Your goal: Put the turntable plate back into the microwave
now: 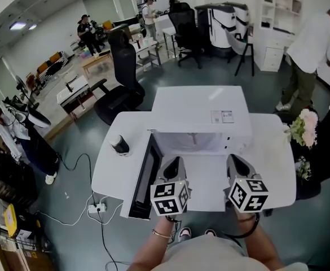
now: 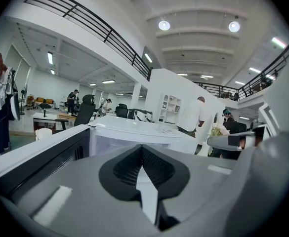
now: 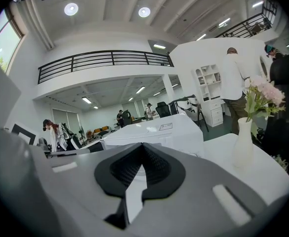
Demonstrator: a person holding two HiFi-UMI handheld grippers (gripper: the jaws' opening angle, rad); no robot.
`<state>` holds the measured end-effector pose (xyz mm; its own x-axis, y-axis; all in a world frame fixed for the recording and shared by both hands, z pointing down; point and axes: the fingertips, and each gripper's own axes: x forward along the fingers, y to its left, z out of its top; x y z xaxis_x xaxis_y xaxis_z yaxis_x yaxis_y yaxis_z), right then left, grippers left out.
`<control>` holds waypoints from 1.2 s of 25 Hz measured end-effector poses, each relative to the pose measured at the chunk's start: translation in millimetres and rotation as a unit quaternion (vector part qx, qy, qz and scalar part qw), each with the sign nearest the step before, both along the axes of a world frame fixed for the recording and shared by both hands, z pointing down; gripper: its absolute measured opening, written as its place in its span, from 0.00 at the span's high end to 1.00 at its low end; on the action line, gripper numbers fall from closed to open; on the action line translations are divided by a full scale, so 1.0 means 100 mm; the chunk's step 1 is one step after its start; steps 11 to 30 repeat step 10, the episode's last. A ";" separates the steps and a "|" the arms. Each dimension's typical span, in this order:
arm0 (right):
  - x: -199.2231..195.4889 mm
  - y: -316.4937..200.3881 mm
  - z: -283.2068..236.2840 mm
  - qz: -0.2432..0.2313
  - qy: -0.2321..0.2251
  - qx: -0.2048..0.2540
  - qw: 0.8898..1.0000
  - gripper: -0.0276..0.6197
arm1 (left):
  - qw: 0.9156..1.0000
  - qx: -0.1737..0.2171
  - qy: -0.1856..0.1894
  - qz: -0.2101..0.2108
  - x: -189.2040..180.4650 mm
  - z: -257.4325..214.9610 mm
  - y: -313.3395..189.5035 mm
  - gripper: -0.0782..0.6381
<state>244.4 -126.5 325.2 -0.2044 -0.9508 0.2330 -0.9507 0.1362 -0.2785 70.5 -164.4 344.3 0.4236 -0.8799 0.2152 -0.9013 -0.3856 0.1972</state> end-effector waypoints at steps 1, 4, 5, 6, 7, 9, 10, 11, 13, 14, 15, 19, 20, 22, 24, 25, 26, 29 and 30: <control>0.00 0.00 -0.01 0.000 0.001 0.001 1.000 0.94 | 1.000 -0.001 0.000 0.000 0.00 0.00 0.00 0.89; -0.01 0.02 -0.02 0.001 0.004 0.001 1.000 0.94 | 1.000 -0.003 0.001 0.002 -0.01 0.01 0.01 0.89; -0.01 0.02 -0.01 0.001 0.004 -0.001 1.000 0.94 | 1.000 -0.003 0.001 0.002 0.00 0.01 0.02 0.89; -0.01 0.03 -0.01 0.001 0.003 -0.001 1.000 0.94 | 1.000 -0.003 0.001 0.003 0.00 0.02 0.02 0.89; -0.02 0.03 0.00 0.000 0.002 -0.002 1.000 0.94 | 1.000 -0.003 0.001 0.003 0.00 0.01 0.02 0.89; -0.03 0.04 0.00 -0.001 0.000 -0.003 1.000 0.94 | 1.000 -0.003 0.000 0.004 0.00 0.01 0.02 0.89; -0.03 0.05 0.01 -0.001 -0.001 -0.003 1.000 0.94 | 1.000 -0.002 0.000 0.005 0.00 0.01 0.03 0.89; -0.03 0.05 0.01 -0.001 -0.001 -0.003 1.000 0.94 | 1.000 -0.002 0.000 0.005 0.00 0.01 0.03 0.89; -0.03 0.05 0.01 -0.001 -0.001 -0.003 1.000 0.94 | 1.000 -0.002 0.000 0.005 0.00 0.01 0.03 0.89; -0.03 0.05 0.01 -0.001 -0.001 -0.003 1.000 0.94 | 1.000 -0.002 0.000 0.005 0.00 0.01 0.03 0.89; -0.03 0.05 0.01 -0.001 -0.001 -0.003 1.000 0.94 | 1.000 -0.002 0.000 0.005 0.00 0.01 0.03 0.89; -0.03 0.05 0.01 -0.001 -0.001 -0.003 1.000 0.94 | 1.000 -0.002 0.000 0.005 0.00 0.01 0.03 0.89; -0.03 0.05 0.01 -0.001 -0.001 -0.003 1.000 0.94 | 1.000 -0.002 0.000 0.005 0.00 0.01 0.03 0.89; -0.03 0.05 0.01 -0.001 -0.001 -0.003 1.000 0.94 | 1.000 -0.002 0.000 0.005 0.00 0.01 0.03 0.89; -0.03 0.05 0.01 -0.001 -0.001 -0.003 1.000 0.94 | 1.000 -0.002 0.000 0.005 0.00 0.01 0.03 0.89; -0.03 0.05 0.01 -0.001 -0.001 -0.003 1.000 0.94 | 1.000 -0.002 0.000 0.005 0.00 0.01 0.03 0.89; -0.03 0.05 0.01 -0.001 -0.001 -0.003 1.000 0.94 | 1.000 -0.002 0.000 0.005 0.00 0.01 0.03 0.89; -0.03 0.05 0.01 -0.001 -0.001 -0.003 1.000 0.94 | 1.000 -0.002 0.000 0.005 0.00 0.01 0.03 0.89; -0.03 0.05 0.01 -0.001 -0.001 -0.003 1.000 0.94 | 1.000 -0.002 0.000 0.005 0.00 0.01 0.03 0.89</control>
